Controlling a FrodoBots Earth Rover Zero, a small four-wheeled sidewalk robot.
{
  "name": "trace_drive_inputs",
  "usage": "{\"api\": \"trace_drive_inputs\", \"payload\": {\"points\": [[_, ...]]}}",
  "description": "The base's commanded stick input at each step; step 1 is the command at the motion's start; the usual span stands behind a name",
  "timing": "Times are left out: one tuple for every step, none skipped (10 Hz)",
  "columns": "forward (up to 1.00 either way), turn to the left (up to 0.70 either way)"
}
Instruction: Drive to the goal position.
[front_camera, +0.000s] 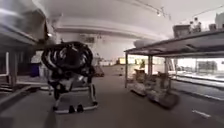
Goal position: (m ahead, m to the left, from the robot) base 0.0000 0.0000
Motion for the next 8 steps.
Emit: {"api": "trace_drive_inputs", "payload": {"points": [[0.45, -0.27], [0.45, -0.27], [0.45, -0.27], [0.45, -0.27], [0.45, -0.27], [0.45, -0.27], [0.45, -0.27], [0.45, -0.27]]}}
